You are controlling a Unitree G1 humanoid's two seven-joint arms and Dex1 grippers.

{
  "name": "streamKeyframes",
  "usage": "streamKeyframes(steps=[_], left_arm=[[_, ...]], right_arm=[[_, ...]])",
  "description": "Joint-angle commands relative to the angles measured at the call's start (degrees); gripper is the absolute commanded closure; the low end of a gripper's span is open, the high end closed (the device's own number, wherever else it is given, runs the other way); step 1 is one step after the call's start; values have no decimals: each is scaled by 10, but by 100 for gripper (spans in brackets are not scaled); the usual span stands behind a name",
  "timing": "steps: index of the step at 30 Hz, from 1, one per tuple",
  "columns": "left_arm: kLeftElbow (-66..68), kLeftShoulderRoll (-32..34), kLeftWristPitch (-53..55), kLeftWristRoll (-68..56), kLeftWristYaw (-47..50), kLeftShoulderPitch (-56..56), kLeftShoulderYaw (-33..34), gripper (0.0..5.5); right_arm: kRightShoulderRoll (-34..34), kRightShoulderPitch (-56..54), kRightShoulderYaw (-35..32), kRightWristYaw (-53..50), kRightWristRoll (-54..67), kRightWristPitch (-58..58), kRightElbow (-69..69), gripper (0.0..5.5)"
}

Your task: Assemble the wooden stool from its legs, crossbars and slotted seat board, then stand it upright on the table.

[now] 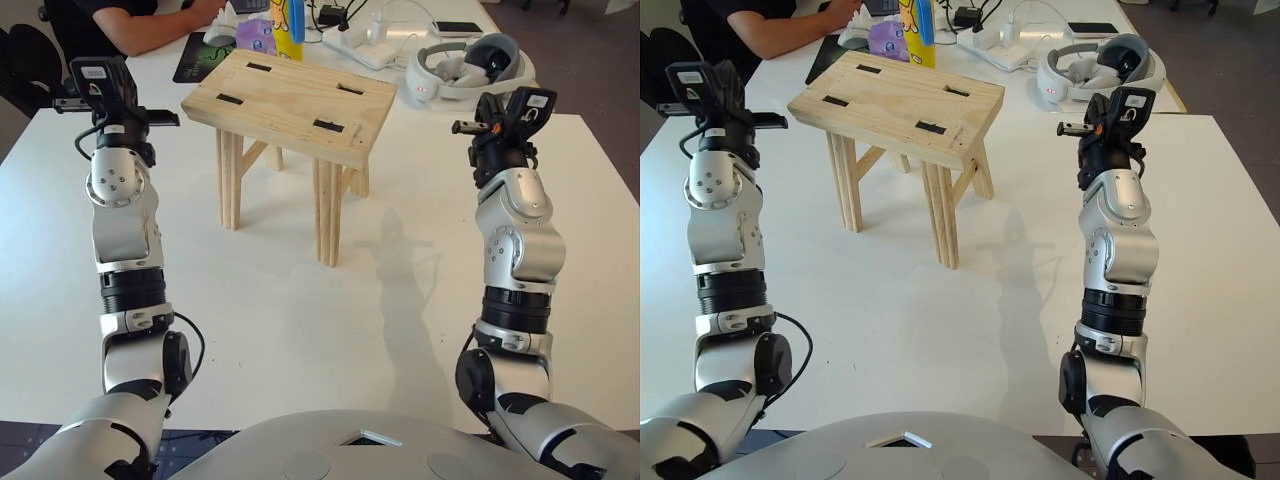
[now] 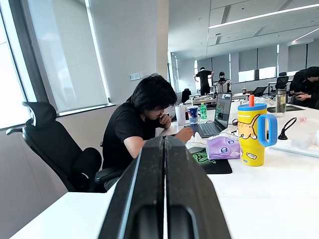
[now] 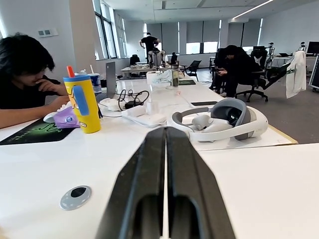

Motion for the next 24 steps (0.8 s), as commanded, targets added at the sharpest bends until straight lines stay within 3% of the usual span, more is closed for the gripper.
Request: streamKeyframes(steps=[1, 12, 24], left_arm=[[31, -32, -26, 0, 18, -11, -19, 550], [50, -24, -27, -6, -15, 5, -38, 550], [-52, -92, 29, -28, -50, 66, -100, 550]], right_arm=[[10, -24, 12, 9, -2, -26, 34, 547], [15, -42, 15, 11, -1, -51, 67, 547], [12, -44, 17, 19, -4, -51, 90, 547]])
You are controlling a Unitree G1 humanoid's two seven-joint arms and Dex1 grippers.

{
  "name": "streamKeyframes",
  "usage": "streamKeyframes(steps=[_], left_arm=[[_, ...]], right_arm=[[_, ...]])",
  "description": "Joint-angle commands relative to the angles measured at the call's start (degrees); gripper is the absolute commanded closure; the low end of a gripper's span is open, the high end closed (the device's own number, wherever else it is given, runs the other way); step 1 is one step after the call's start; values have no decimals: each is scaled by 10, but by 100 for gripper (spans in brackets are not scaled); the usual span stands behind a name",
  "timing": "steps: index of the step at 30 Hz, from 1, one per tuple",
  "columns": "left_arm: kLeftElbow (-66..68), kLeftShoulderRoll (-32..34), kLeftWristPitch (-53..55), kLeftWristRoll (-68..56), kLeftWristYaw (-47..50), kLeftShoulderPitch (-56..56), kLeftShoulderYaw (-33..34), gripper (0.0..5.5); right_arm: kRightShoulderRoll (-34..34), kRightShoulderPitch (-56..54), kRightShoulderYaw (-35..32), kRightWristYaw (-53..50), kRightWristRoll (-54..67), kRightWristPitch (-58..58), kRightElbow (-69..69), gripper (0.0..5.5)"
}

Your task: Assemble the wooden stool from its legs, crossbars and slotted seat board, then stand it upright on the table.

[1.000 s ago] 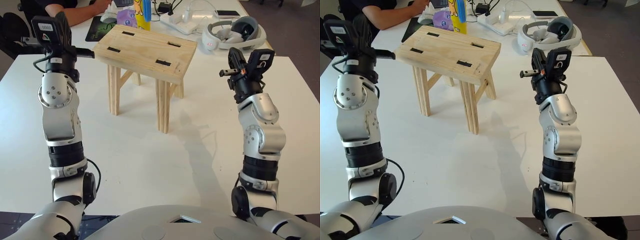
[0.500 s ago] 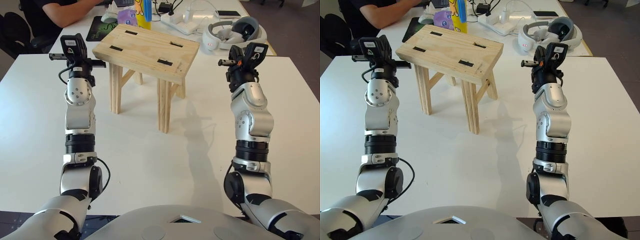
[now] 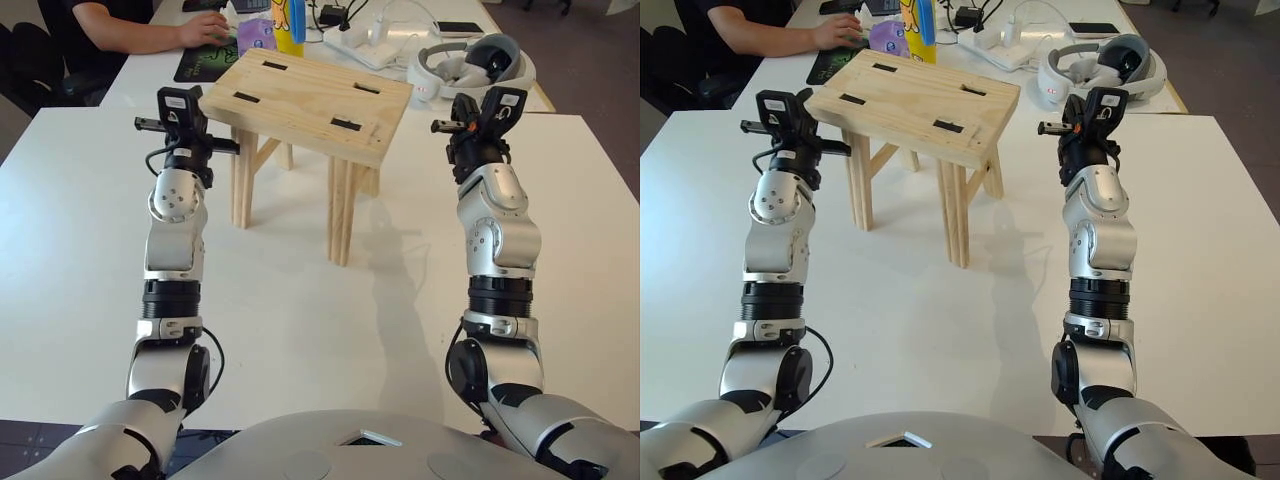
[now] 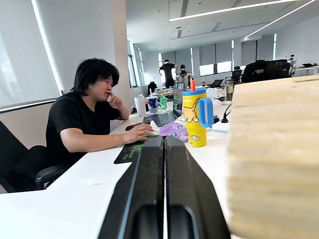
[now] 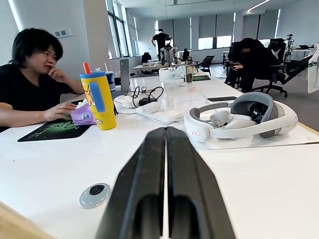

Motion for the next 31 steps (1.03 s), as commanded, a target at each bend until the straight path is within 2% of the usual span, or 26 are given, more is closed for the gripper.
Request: streamKeyframes(steps=[1, 5, 13, 22, 31], left_arm=[[-25, -23, 27, -8, -5, 23, -19, 550], [-44, -28, 31, 8, 7, 34, -29, 550], [3, 28, 0, 59, 130, 13, 65, 550], [35, 55, -24, 49, 118, -23, 71, 550], [17, 48, -33, 37, 116, -21, 70, 550]], right_arm=[[-5, -14, 1, 4, -1, -2, 7, 547], [-12, -12, 2, 4, -10, -9, 10, 547], [-22, 12, 5, 5, -35, -32, 30, 547], [-22, 82, 46, 69, -18, 48, 8, 547], [9, 47, 92, 93, -27, 53, 59, 547]])
